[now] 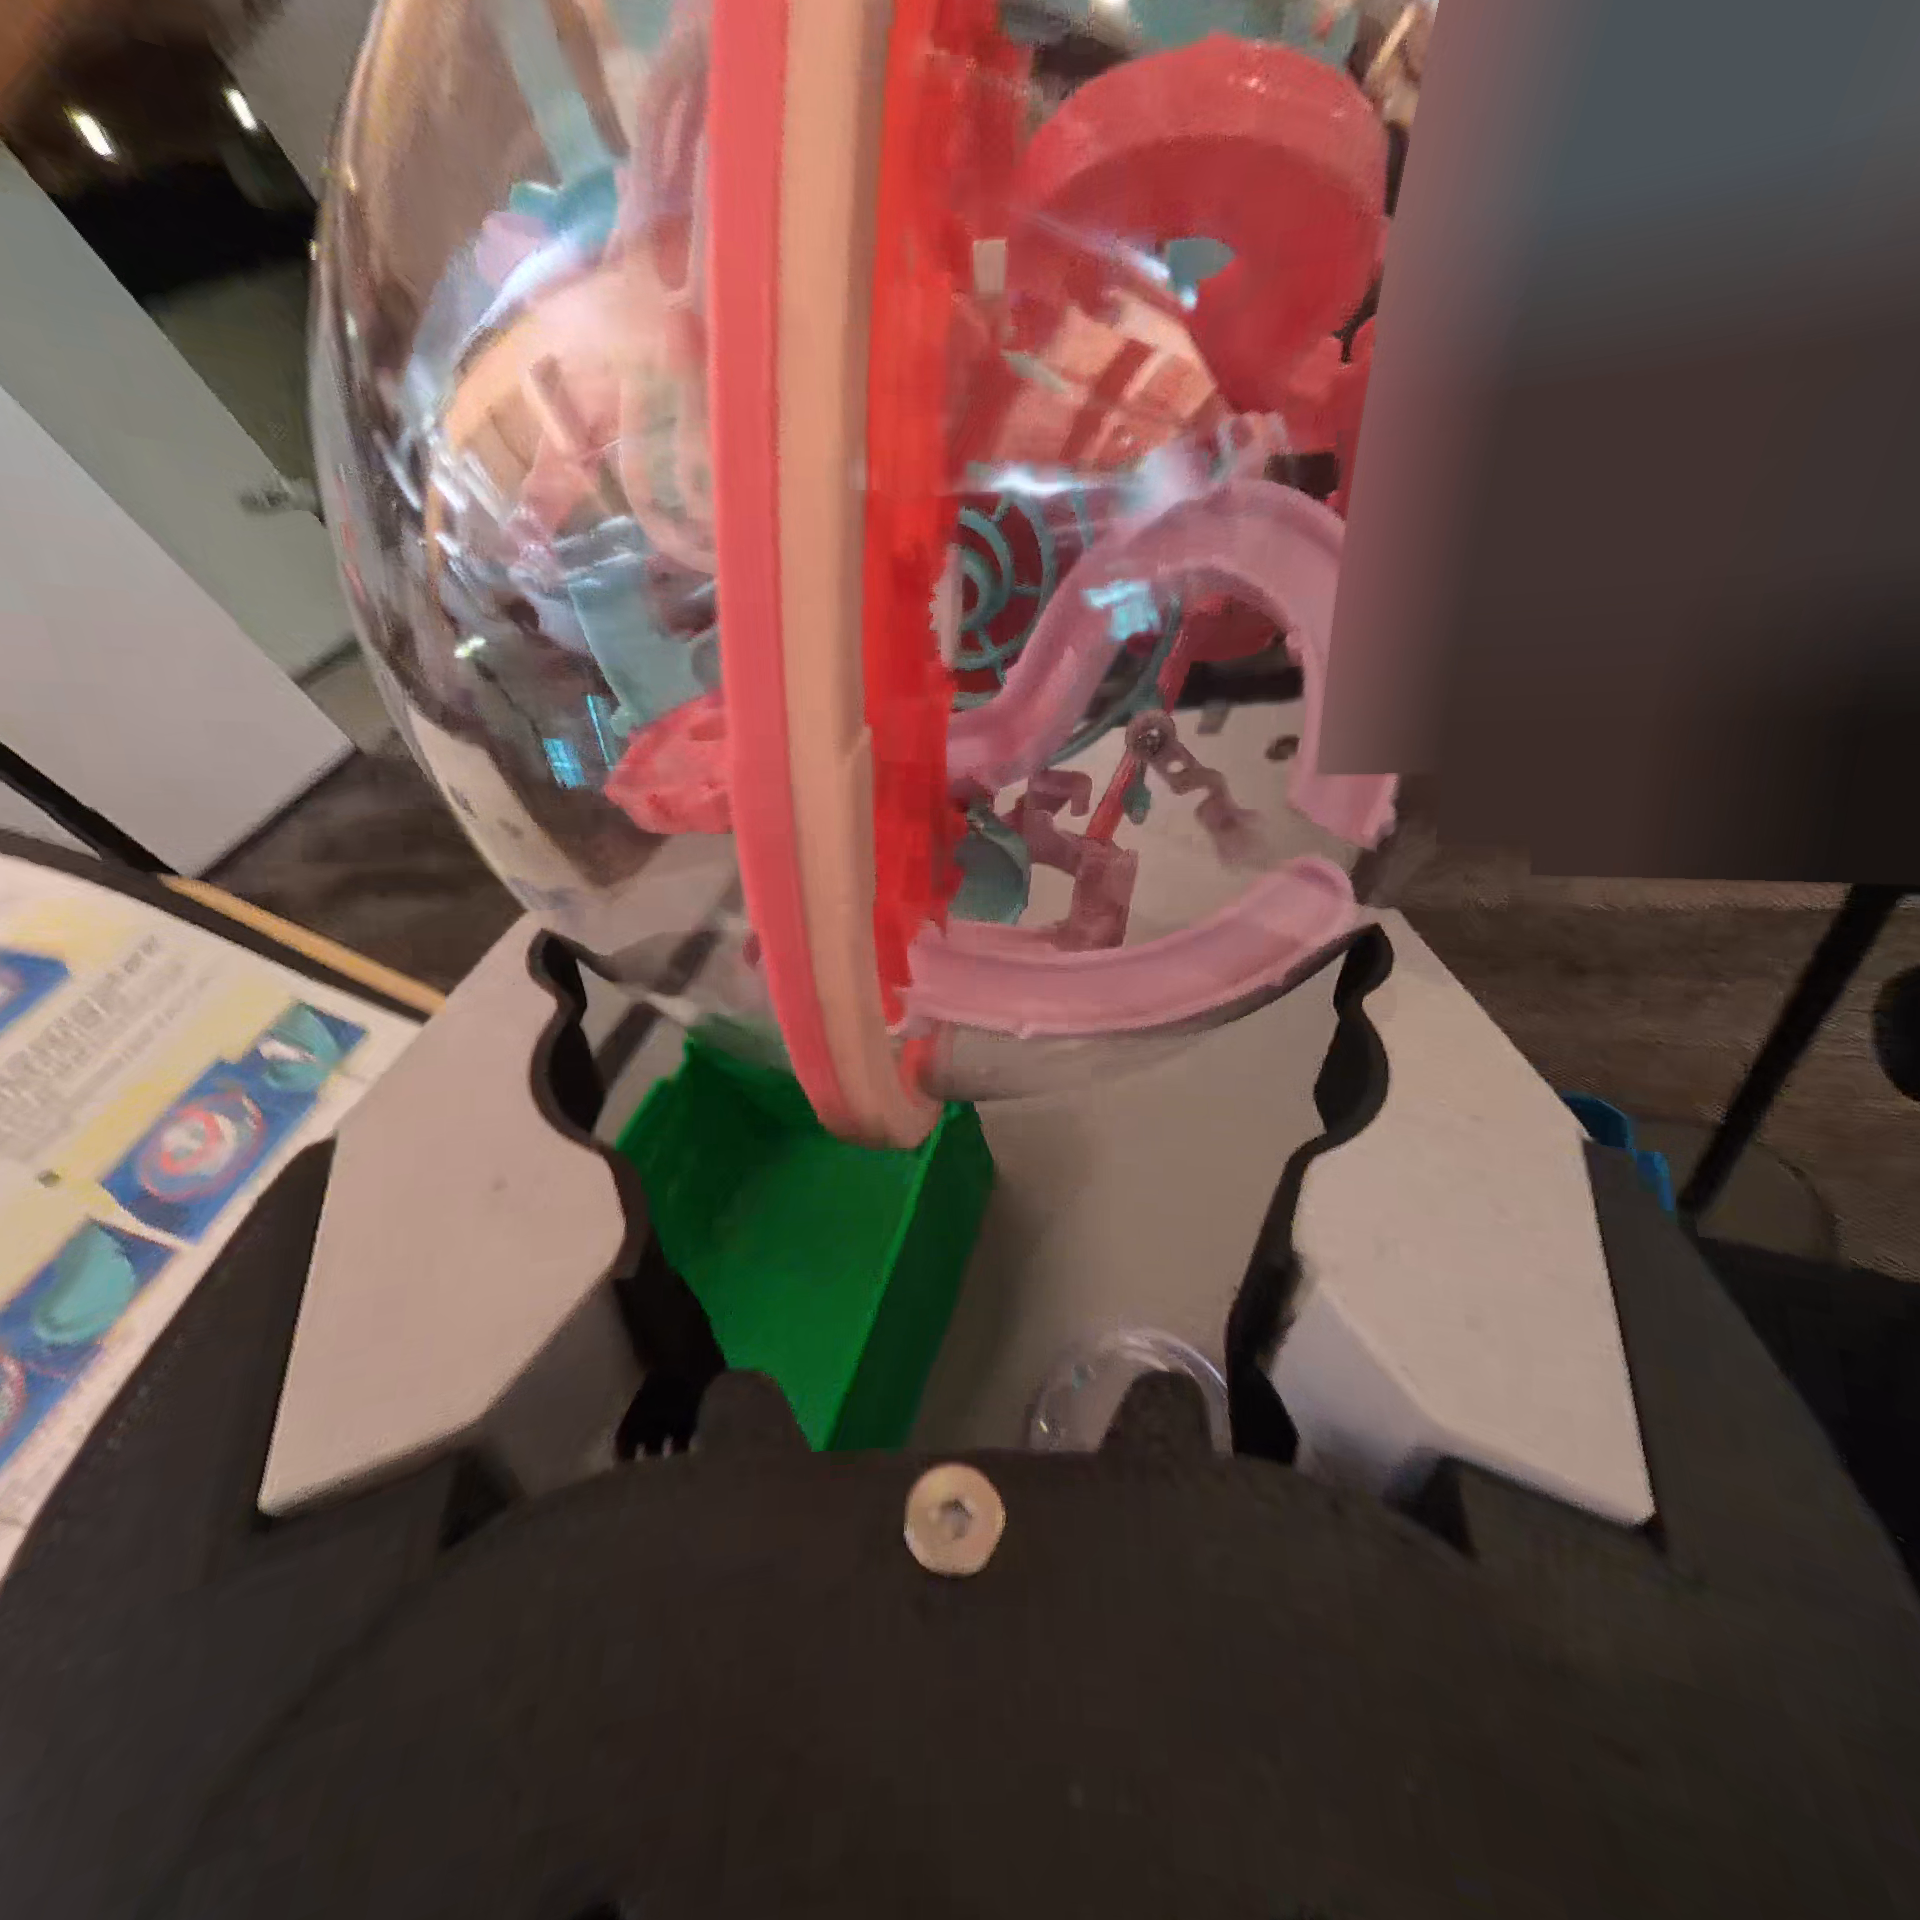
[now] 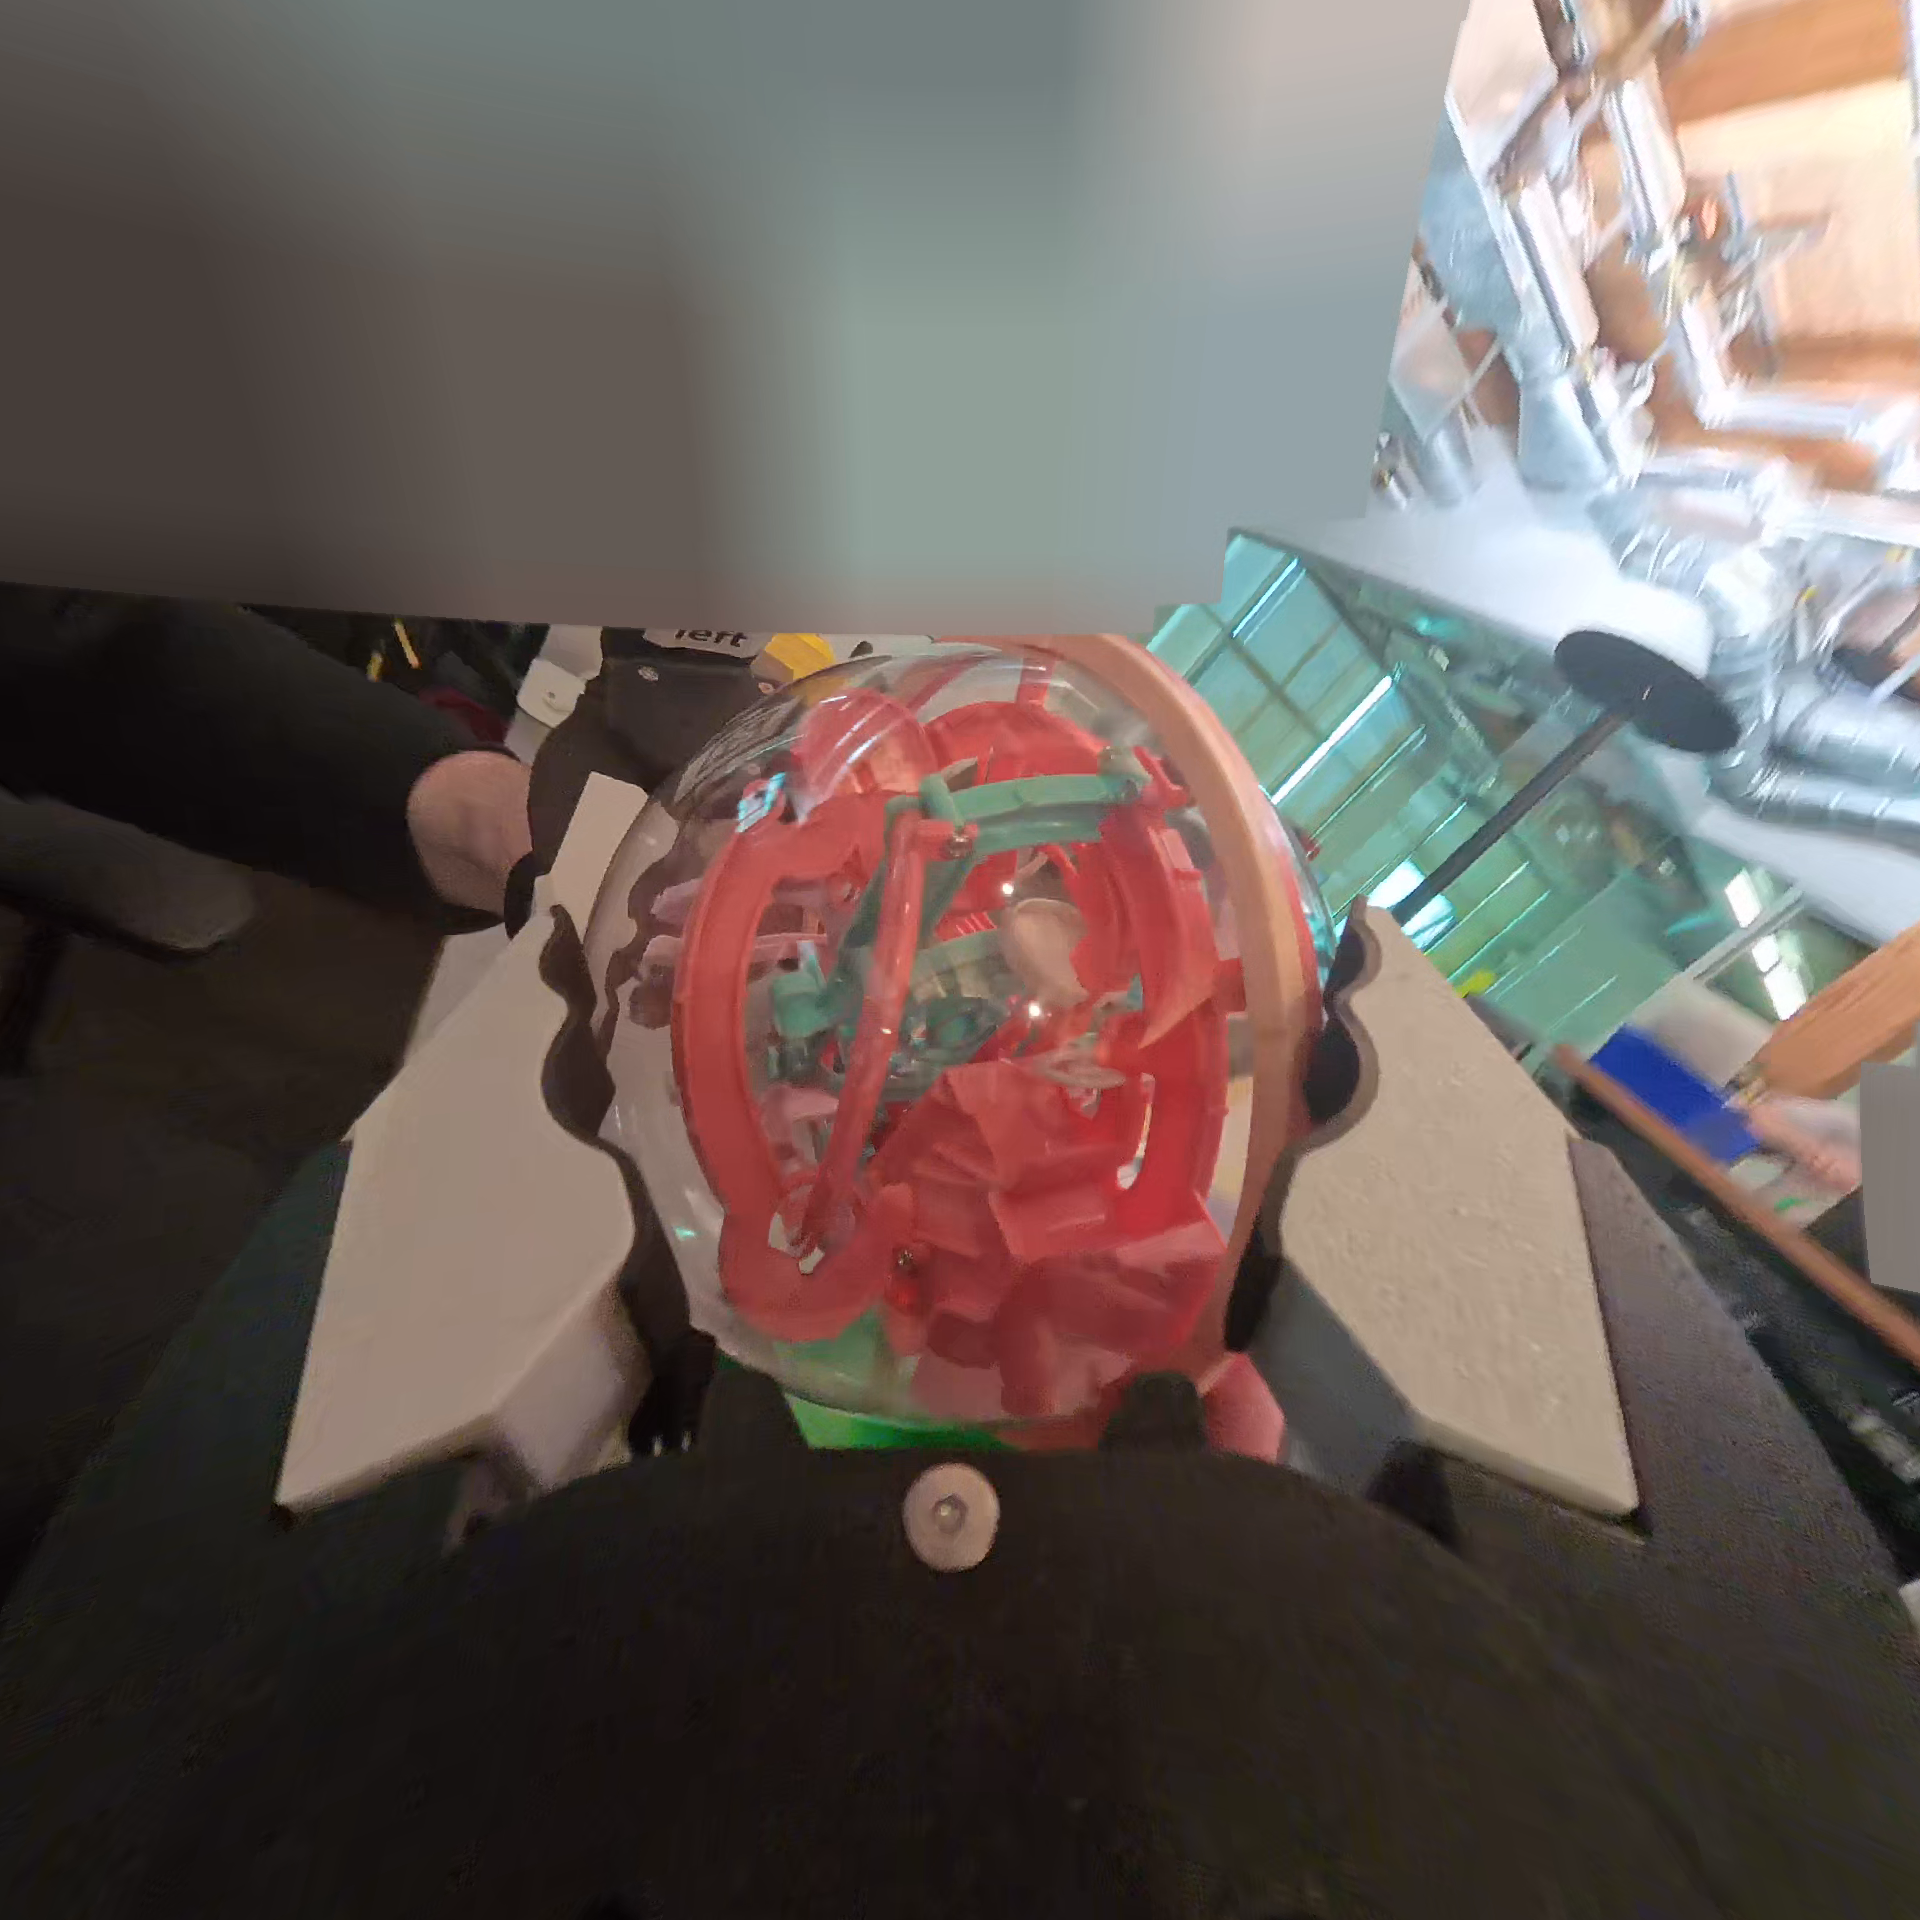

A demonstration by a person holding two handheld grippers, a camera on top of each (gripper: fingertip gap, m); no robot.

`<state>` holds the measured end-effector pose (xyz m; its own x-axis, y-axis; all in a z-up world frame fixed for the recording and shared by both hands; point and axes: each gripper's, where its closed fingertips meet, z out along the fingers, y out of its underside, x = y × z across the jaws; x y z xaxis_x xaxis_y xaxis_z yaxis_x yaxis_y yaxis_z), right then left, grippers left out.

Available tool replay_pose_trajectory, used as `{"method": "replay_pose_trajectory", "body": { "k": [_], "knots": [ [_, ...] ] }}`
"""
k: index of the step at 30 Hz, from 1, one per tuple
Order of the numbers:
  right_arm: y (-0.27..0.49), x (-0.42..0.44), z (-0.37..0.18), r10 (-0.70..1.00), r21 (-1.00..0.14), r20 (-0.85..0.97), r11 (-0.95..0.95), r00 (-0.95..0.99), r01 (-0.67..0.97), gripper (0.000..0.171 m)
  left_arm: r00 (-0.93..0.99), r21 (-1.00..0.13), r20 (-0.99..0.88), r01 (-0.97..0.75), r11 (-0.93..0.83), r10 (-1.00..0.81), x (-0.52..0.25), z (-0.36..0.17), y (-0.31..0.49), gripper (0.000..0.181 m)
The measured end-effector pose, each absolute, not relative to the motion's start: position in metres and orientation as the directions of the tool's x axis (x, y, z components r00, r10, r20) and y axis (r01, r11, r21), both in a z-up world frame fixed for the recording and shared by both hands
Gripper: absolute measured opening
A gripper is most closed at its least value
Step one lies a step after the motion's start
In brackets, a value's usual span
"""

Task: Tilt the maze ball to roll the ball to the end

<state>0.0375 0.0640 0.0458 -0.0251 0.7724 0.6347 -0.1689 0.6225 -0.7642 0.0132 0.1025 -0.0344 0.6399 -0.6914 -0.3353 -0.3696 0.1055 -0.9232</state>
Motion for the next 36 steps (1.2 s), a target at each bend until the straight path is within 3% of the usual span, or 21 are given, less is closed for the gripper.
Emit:
{"method": "replay_pose_trajectory", "body": {
  "k": [4,9,13,19,28,36],
  "knots": [
    [0.034,0.045,0.069,0.598,-0.591,0.802,0.791,-0.005,-0.159,0.136,0.625,-0.868,-0.492,-0.411,0.281,-0.606,0.020,-0.004,0.091,0.139],
    [0.001,0.060,0.105,0.386,-0.367,0.919,0.910,0.075,-0.192,0.135,0.577,-0.720,-0.692,-0.507,0.474,-0.434,0.027,0.050,0.074,0.139],
    [-0.010,0.075,0.128,0.342,-0.299,0.925,0.923,0.164,-0.241,0.135,0.517,-0.580,-0.808,-0.608,0.543,-0.283,0.031,0.087,0.059,0.138],
    [-0.014,0.093,0.145,0.418,-0.322,0.879,0.876,0.231,-0.358,0.134,0.431,-0.470,-0.878,-0.694,0.546,-0.209,0.041,0.117,0.040,0.139],
    [0.001,0.098,0.117,0.556,-0.439,0.797,0.802,0.235,-0.405,0.134,0.324,-0.362,-0.932,-0.807,0.467,-0.163,0.042,0.103,0.027,0.138],
    [0.022,0.092,0.096,0.758,-0.645,0.634,0.629,0.156,-0.434,0.133,0.338,-0.450,-0.885,-0.798,0.401,-0.322,0.041,0.083,0.034,0.137]
  ]
}}
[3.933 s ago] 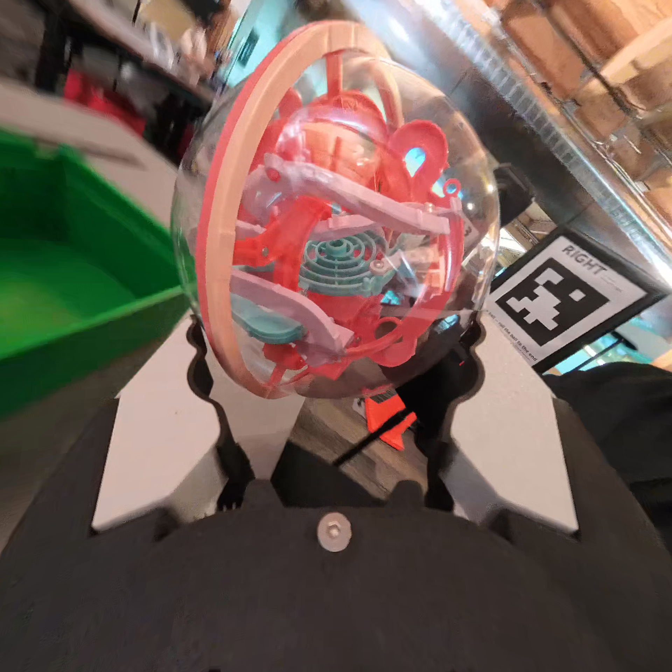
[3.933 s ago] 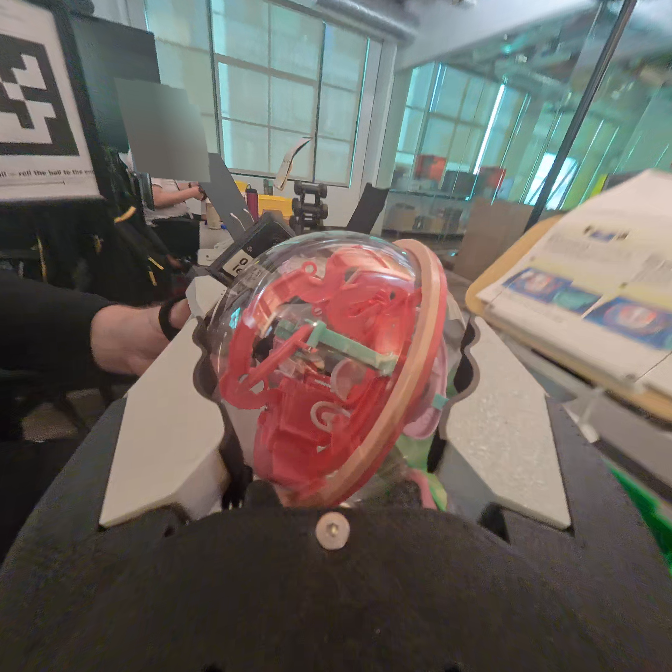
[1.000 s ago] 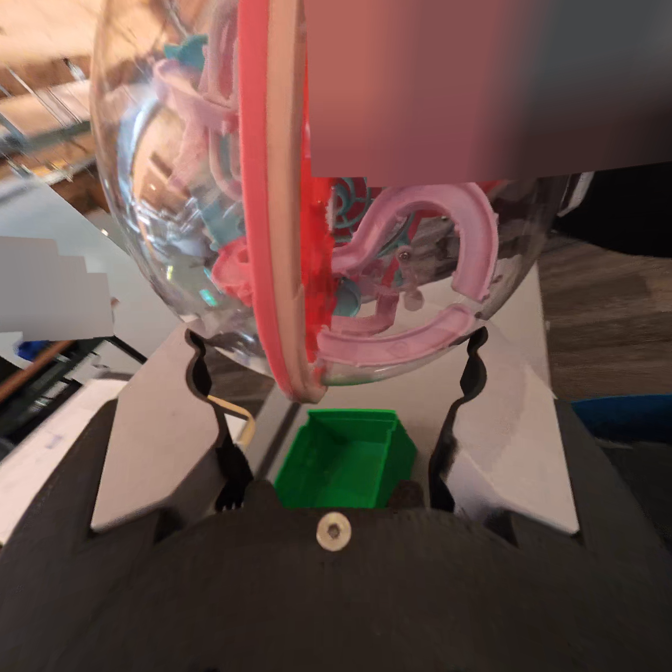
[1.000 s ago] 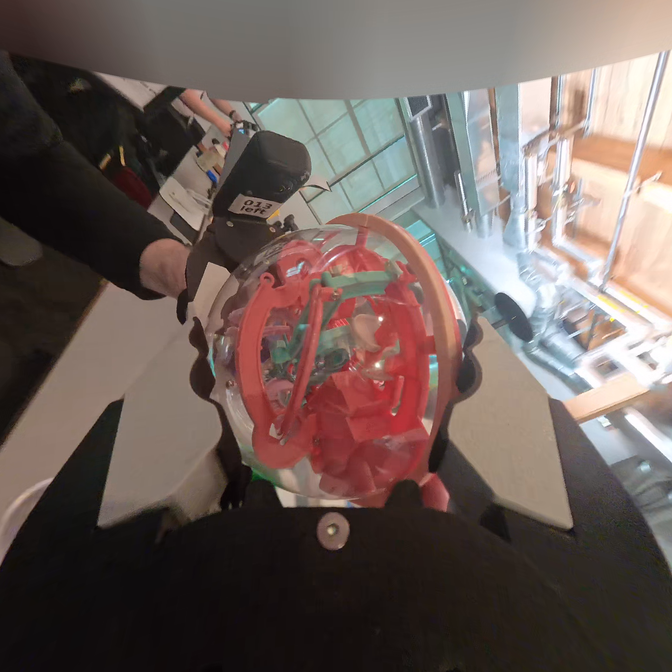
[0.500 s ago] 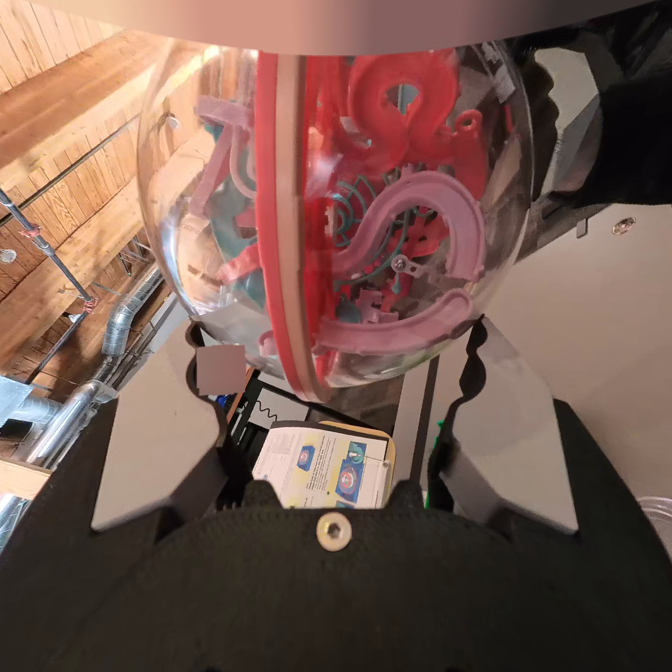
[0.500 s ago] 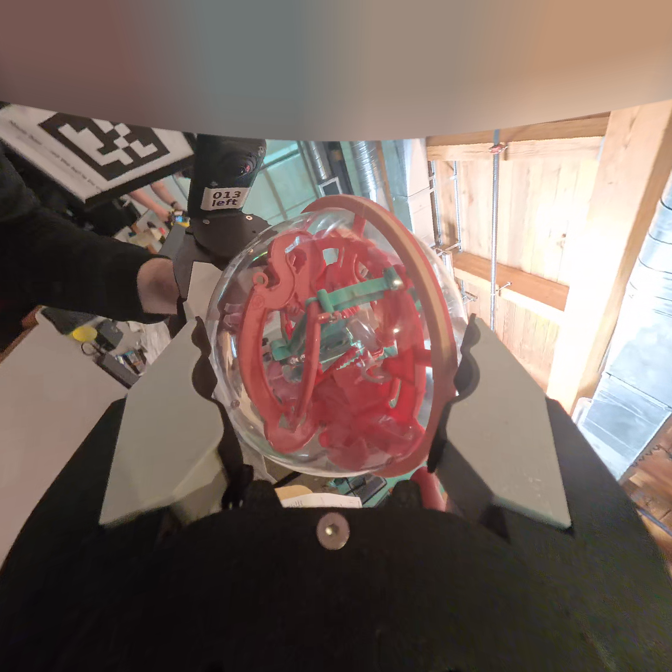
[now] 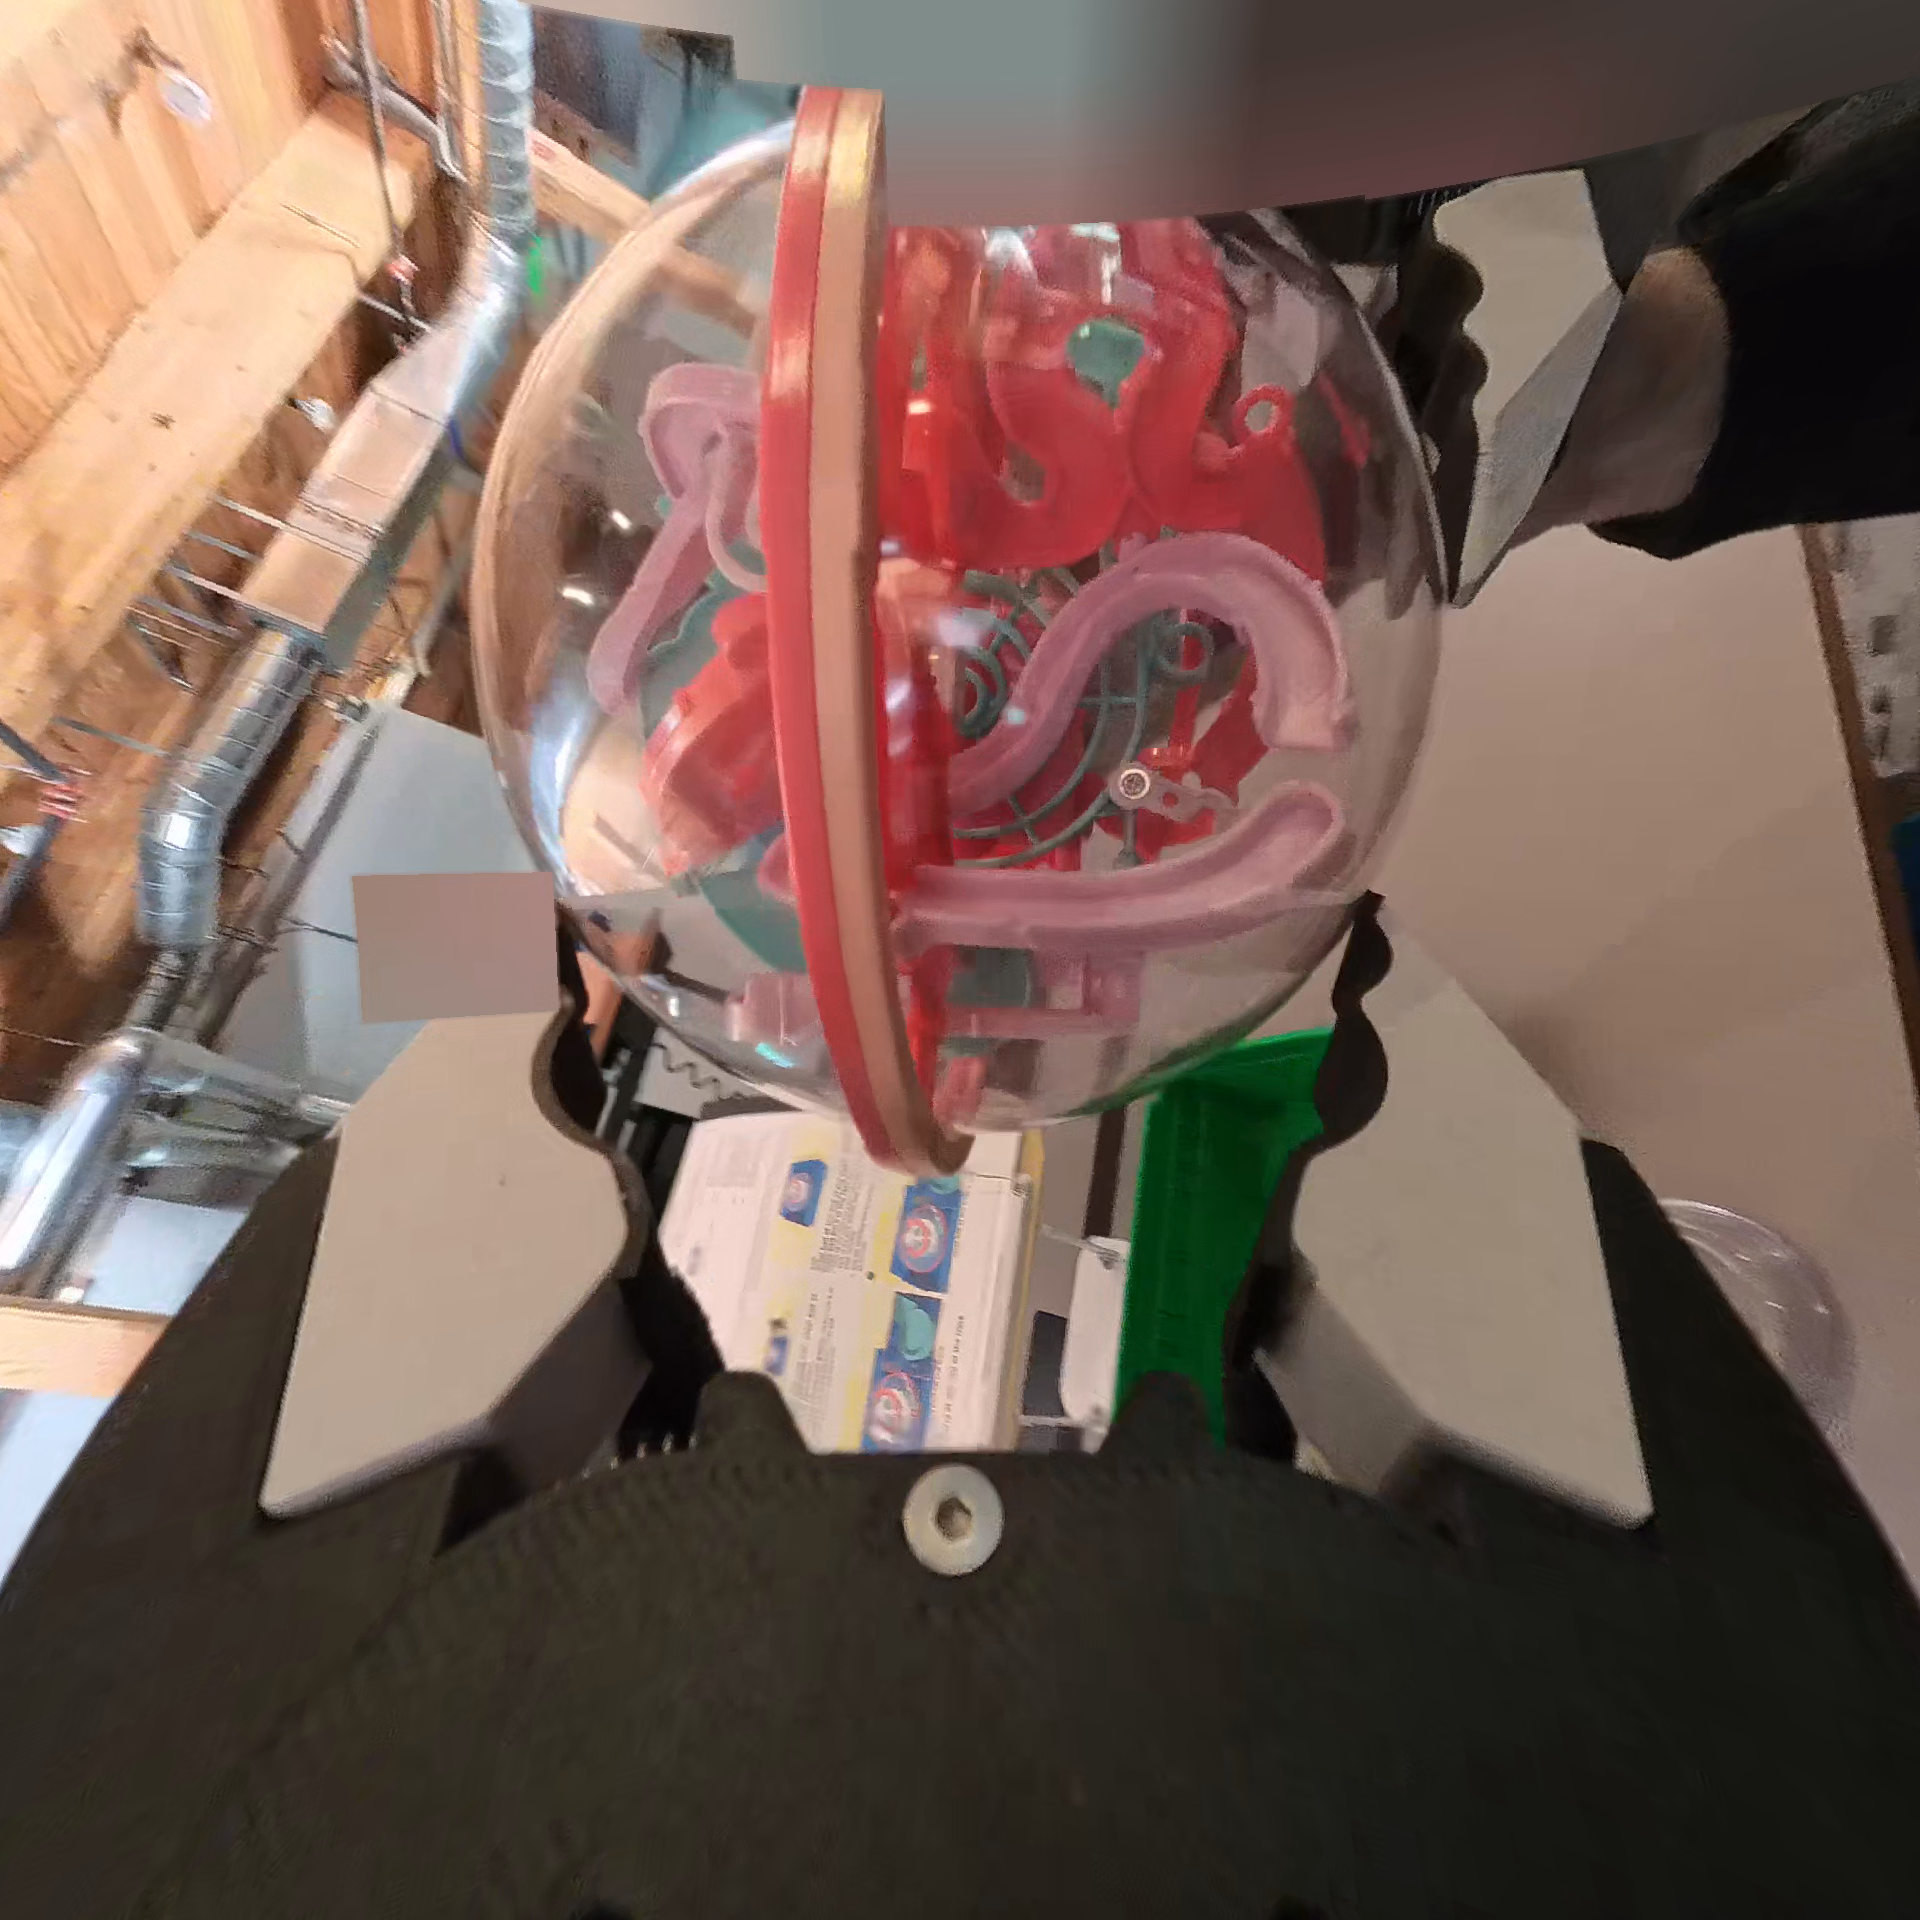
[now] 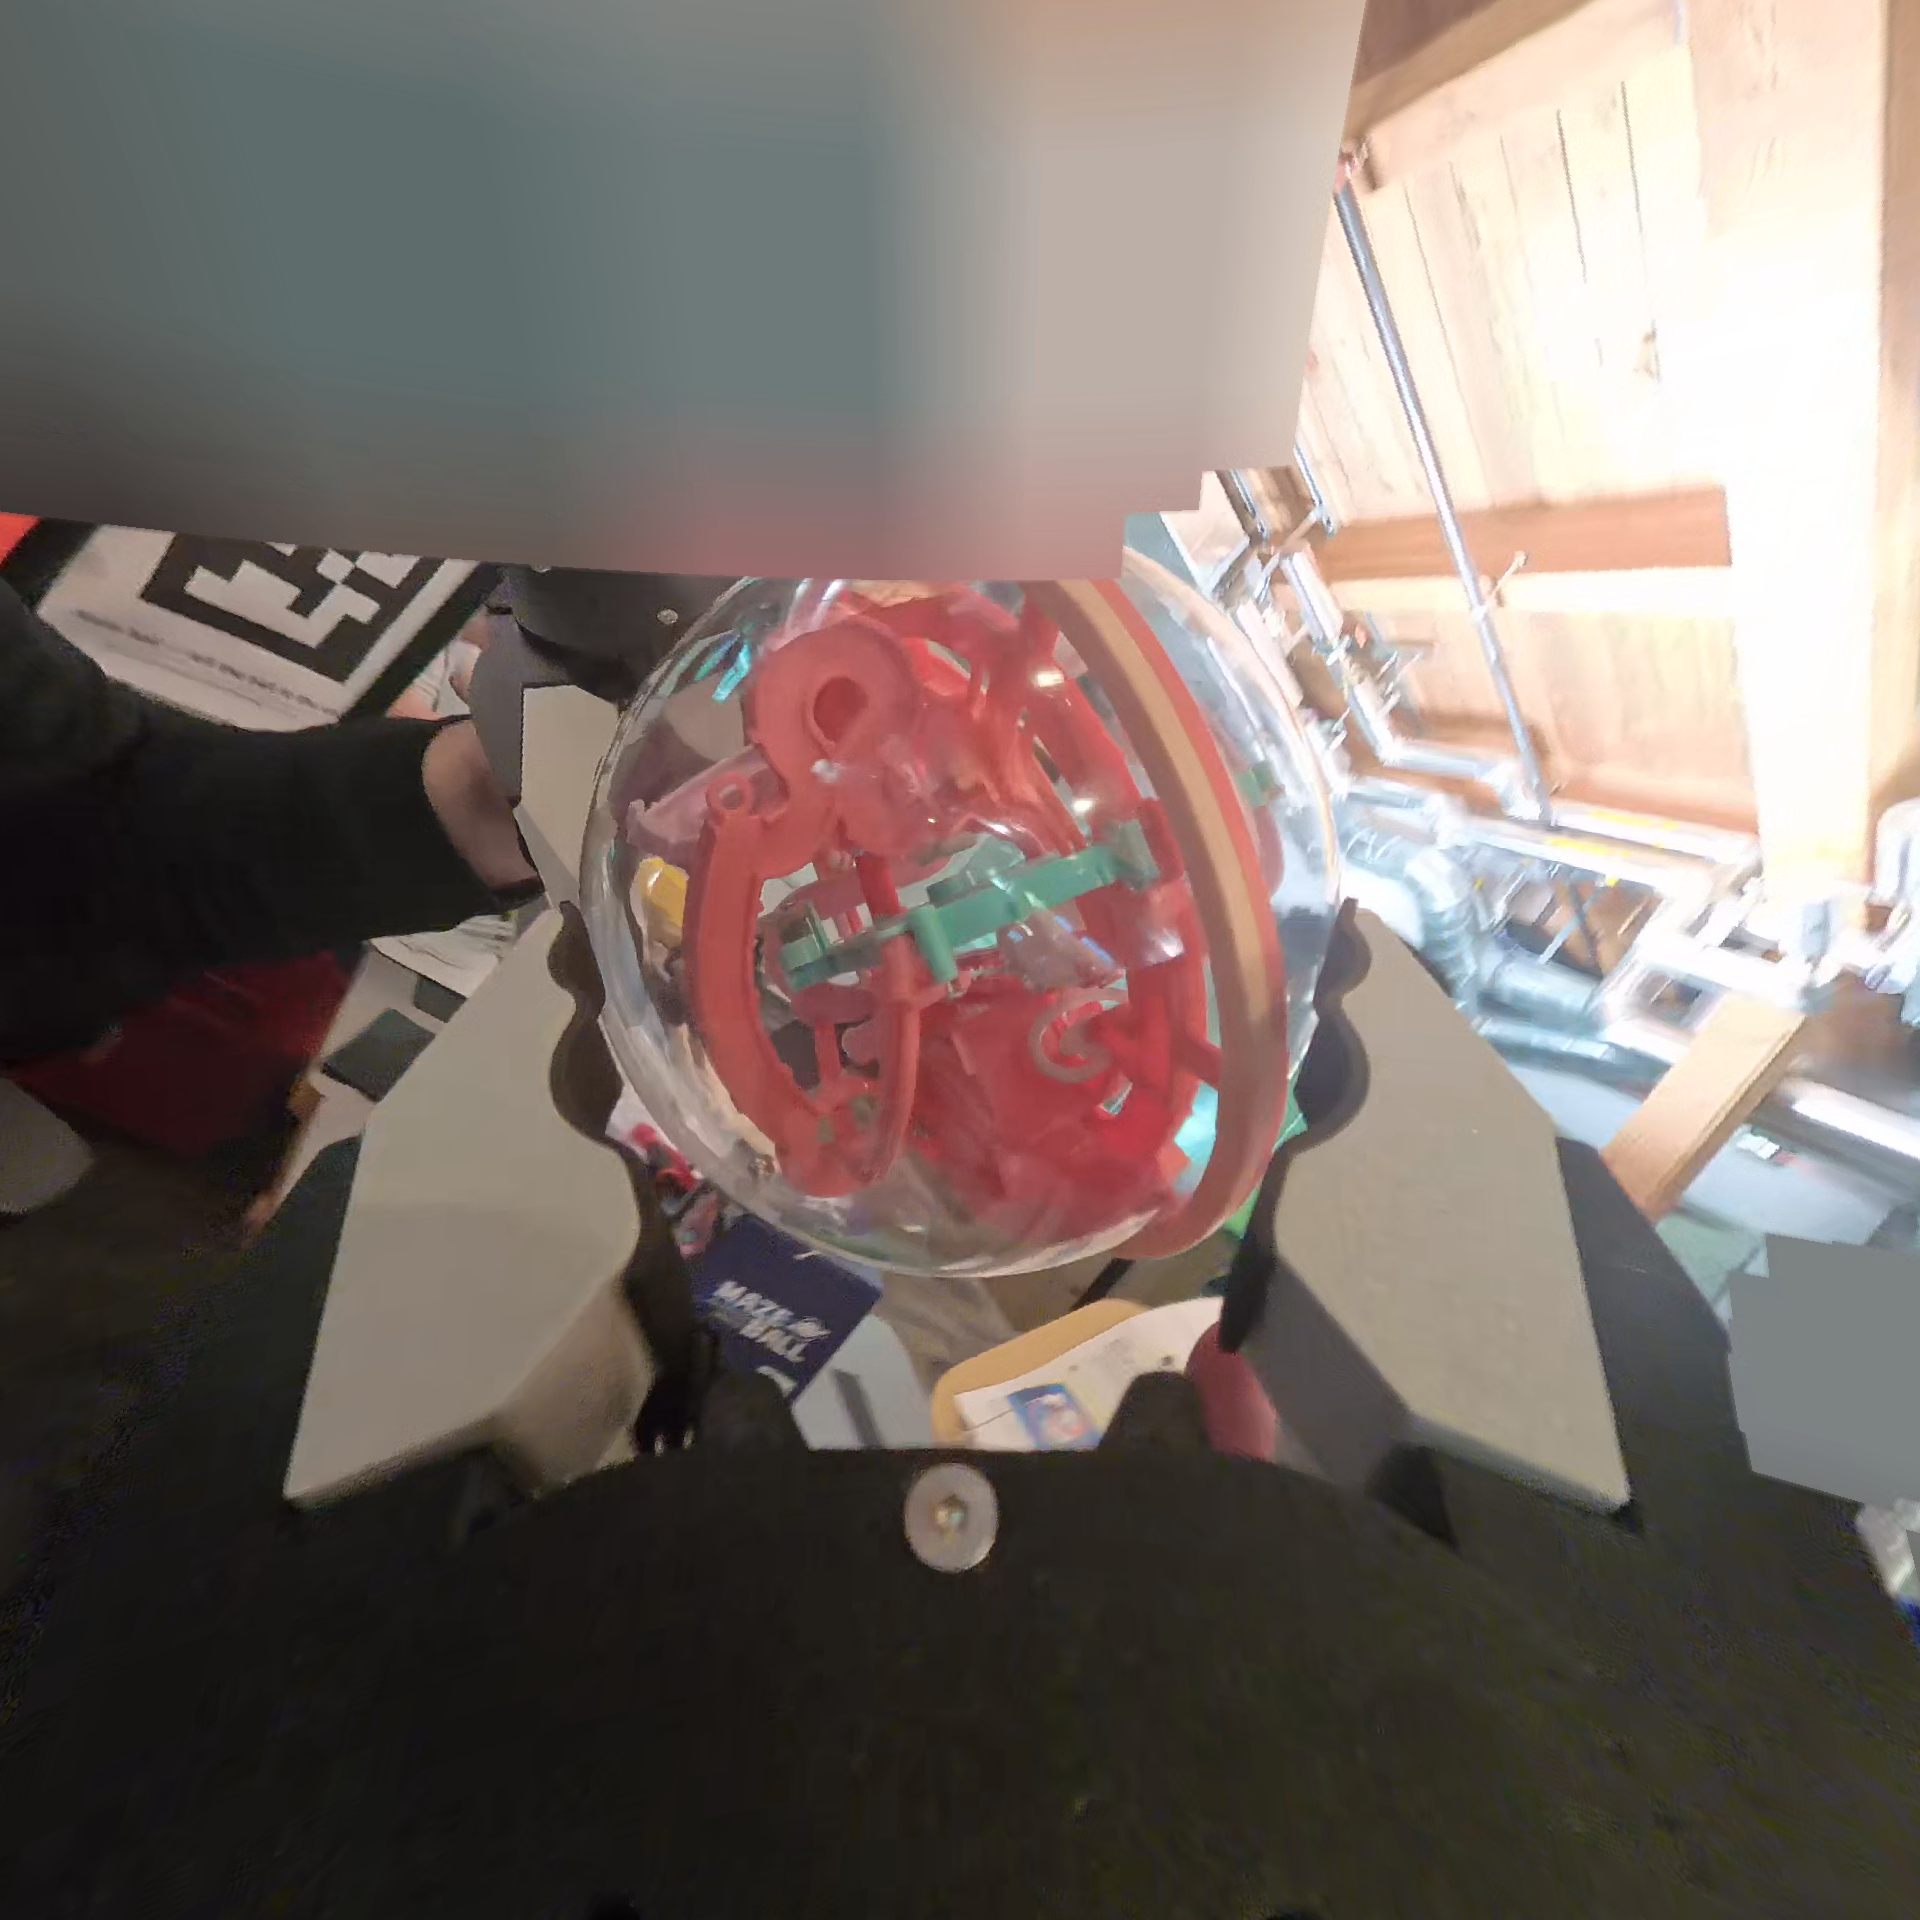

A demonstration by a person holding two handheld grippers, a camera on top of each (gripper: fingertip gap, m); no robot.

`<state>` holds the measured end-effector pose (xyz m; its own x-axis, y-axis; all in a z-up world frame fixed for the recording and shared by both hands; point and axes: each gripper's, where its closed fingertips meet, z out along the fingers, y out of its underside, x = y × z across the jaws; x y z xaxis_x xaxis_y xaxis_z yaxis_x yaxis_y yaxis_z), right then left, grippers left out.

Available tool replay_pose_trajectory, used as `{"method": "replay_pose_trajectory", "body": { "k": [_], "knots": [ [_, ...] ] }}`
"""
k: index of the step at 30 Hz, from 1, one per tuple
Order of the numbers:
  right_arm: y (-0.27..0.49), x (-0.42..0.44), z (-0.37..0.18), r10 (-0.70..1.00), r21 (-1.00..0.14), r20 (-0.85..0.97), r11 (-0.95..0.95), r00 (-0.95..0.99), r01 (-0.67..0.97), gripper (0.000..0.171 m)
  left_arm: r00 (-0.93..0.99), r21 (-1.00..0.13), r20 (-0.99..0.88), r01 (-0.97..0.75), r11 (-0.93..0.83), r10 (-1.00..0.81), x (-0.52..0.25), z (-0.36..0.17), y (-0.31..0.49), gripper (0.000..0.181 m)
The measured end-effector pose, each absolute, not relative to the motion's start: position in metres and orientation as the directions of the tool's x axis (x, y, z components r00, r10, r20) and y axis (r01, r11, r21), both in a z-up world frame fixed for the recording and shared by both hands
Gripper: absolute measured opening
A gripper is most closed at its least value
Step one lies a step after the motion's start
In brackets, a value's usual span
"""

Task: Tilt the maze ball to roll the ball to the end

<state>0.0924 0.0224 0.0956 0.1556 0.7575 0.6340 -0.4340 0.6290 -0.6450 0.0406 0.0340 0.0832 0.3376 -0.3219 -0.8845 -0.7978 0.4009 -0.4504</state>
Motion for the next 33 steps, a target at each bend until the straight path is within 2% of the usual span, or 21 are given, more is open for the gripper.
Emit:
{"method": "replay_pose_trajectory", "body": {
  "k": [6,13,20,33],
  "knots": [
    [0.041,0.080,0.074,0.899,-0.799,0.432,0.416,0.066,-0.435,0.134,0.407,-0.580,-0.763,-0.774,0.254,-0.502,0.030,0.057,0.045,0.138],
    [0.056,0.068,0.052,0.976,-0.876,0.208,0.158,-0.063,-0.455,0.133,0.448,-0.639,-0.661,-0.756,0.139,-0.602,0.024,0.044,0.048,0.138],
    [0.064,0.059,0.031,0.986,-0.904,0.051,-0.022,-0.159,-0.426,0.133,0.464,-0.647,-0.597,-0.760,0.051,-0.654,0.021,0.034,0.051,0.139],
    [0.085,0.043,-0.022,0.934,-0.902,-0.269,-0.330,-0.237,-0.277,0.133,0.537,-0.760,-0.364,-0.644,-0.091,-0.761,0.012,-0.007,0.071,0.141]
  ]
}}
